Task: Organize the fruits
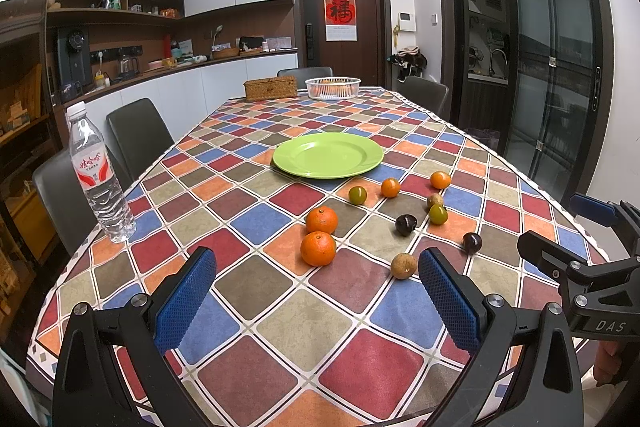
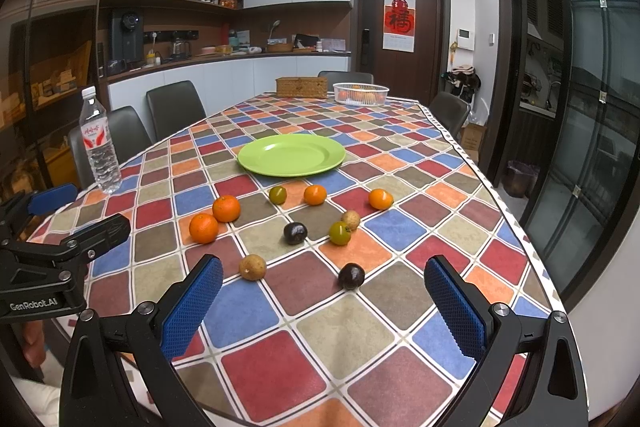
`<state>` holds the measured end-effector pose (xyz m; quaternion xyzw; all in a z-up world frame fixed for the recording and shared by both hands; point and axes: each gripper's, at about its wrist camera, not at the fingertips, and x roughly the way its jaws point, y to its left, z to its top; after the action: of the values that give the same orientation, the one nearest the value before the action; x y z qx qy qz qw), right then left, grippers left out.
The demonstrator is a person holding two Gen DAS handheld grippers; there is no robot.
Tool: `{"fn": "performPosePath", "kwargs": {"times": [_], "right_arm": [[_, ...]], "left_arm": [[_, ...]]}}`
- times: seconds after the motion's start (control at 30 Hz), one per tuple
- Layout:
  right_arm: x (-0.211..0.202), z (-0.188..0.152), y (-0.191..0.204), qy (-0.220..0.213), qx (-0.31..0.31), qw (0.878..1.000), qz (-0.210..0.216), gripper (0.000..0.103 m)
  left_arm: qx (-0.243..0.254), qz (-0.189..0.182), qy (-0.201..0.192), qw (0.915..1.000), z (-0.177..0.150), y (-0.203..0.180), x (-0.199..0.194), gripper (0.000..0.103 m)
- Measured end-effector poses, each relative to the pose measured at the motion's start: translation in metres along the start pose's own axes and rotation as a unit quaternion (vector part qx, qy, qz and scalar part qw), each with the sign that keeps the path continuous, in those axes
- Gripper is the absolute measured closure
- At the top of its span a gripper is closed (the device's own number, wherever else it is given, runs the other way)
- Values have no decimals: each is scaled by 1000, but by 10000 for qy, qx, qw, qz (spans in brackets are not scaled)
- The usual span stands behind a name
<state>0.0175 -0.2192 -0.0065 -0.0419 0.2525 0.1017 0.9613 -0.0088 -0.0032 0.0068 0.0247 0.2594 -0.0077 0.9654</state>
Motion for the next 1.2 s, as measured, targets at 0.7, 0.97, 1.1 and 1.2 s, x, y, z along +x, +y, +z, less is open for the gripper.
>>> {"fn": "performPosePath", "kwargs": {"times": [0.7, 0.97, 1.1, 1.2], "right_arm": [[7, 0, -1, 96, 47, 9999, 10, 1], [17, -4, -8, 242, 22, 9997, 35, 1], [27, -4, -10, 306, -4, 9995, 51, 1], [36, -5, -13, 380, 3, 9993, 69, 2]], "left_arm": [[131, -214, 145, 9996, 0, -8, 12, 0], [388, -365, 179, 9984, 1, -17, 26, 1], [553, -454, 145, 9973, 3, -23, 33, 6], [687, -559, 209, 9958, 5, -30, 44, 11]]}}
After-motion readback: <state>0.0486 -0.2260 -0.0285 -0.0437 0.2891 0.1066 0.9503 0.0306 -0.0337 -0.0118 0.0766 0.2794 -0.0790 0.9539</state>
